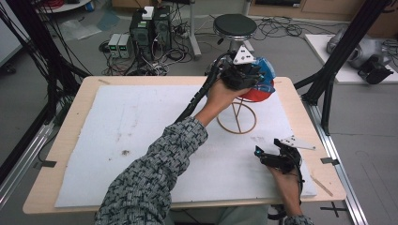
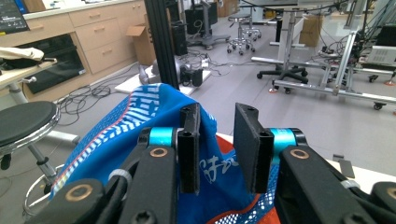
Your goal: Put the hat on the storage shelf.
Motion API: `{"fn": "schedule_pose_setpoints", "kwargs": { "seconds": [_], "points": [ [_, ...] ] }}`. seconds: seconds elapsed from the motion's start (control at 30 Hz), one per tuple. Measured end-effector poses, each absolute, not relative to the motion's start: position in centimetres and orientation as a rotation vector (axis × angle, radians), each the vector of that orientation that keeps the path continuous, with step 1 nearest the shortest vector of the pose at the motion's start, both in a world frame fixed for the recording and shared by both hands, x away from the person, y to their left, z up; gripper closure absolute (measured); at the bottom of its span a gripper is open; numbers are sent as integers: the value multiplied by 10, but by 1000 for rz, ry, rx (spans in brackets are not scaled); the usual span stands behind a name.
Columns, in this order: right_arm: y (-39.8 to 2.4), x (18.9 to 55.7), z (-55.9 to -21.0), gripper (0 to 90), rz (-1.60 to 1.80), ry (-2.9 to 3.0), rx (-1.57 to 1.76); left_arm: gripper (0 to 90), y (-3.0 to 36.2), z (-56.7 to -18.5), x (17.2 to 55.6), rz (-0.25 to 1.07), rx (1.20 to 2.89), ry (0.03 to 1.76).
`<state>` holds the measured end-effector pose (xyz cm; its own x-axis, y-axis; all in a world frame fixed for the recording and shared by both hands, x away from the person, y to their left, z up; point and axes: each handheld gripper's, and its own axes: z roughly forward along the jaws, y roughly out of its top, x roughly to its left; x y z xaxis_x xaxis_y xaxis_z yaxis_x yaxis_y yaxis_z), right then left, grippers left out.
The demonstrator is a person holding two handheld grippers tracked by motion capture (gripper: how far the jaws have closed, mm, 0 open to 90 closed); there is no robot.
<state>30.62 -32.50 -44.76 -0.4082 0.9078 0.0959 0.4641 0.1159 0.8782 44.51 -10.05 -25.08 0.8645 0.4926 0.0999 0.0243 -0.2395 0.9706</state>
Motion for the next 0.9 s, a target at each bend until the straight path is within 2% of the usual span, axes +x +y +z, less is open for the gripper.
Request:
{"fn": "schedule_pose_setpoints", "kwargs": {
  "seconds": [0.1,0.43,0.67,0.9],
  "points": [
    [-325,306,-448,110,1239,1927,1325,623,-101,-251,443,462,1773,398],
    [-325,306,-448,109,1241,1928,1327,565,-97,-255,442,495,1776,393],
    [-325,307,-448,110,1239,1928,1322,493,-97,-257,443,482,1782,423],
    [-325,307,-448,110,1240,1927,1324,468,-94,-258,443,494,1789,430]
  ]
}}
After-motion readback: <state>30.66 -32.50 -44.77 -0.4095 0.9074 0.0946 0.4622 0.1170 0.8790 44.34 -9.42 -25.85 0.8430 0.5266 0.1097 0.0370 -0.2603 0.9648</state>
